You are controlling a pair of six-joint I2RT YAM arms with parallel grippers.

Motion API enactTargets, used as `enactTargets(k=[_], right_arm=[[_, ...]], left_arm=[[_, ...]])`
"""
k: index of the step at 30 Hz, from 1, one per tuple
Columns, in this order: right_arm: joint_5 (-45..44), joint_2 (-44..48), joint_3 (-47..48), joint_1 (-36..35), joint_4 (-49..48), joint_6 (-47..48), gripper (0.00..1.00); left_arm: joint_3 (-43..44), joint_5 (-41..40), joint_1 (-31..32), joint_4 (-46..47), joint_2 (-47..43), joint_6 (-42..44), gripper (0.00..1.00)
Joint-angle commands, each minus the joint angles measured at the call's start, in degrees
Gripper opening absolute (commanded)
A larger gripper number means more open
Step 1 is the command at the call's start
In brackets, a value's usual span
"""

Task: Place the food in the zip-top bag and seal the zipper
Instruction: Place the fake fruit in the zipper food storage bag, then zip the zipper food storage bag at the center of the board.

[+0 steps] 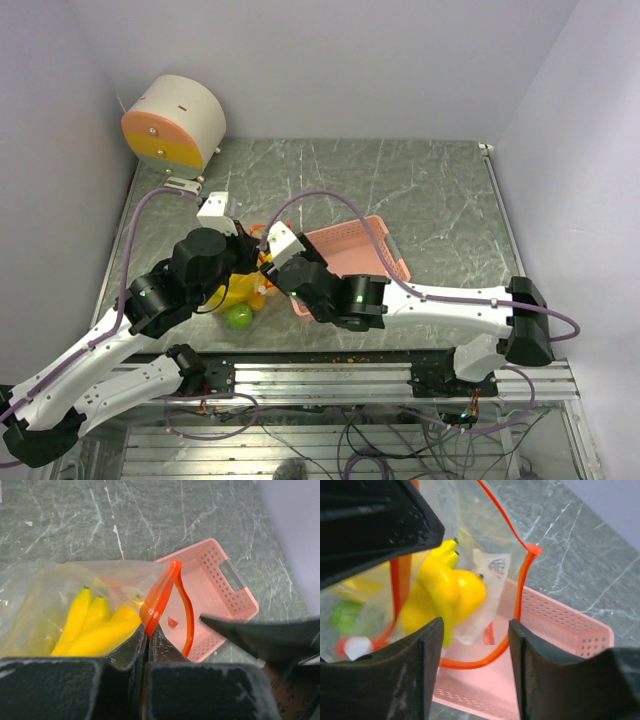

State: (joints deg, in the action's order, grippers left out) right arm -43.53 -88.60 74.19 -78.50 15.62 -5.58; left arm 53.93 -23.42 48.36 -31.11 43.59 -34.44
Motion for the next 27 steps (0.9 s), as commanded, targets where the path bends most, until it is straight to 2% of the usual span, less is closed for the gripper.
enactTargets(k=[1,2,4,7,11,14,19,27], right_arm=[[3.61,5.59,-6.04,0.24,-14.06,3.9,0.62],[4.88,6.72,-7.27,0.65,-15.64,4.14,0.66],[8.39,9.27,-9.34,1.7,-17.65,4.29,0.68],[14.77,13.31,-12.09,2.85,-17.95,4.21,0.67],[28.4,17.79,-14.16,3.49,-17.58,4.3,0.66],[36.22,17.77,-14.28,6.15,-18.15,1.17,0.65],[53.63,15.39,-14.15,14.48,-20.44,-6.19,0.61],[59.14,10.42,-12.84,16.92,-22.44,-9.01,0.56]], left_arm=[[-0.45,1.33,-0.19,3.05,0.12,-0.17,0.07],[-0.49,1.47,-0.19,2.98,0.21,-0.26,0.07],[-0.44,1.53,-0.19,2.84,0.34,-0.37,0.07],[-0.48,1.7,-0.2,2.94,0.35,-0.54,0.07],[0.02,1.45,-0.23,3.01,0.43,-0.24,0.07],[0.91,1.12,-0.26,2.55,0.82,0.05,0.07],[1.45,1.99,-0.2,2.44,1.04,0.7,0.07],[1.96,2.59,-0.24,2.9,1.76,1.3,0.07]])
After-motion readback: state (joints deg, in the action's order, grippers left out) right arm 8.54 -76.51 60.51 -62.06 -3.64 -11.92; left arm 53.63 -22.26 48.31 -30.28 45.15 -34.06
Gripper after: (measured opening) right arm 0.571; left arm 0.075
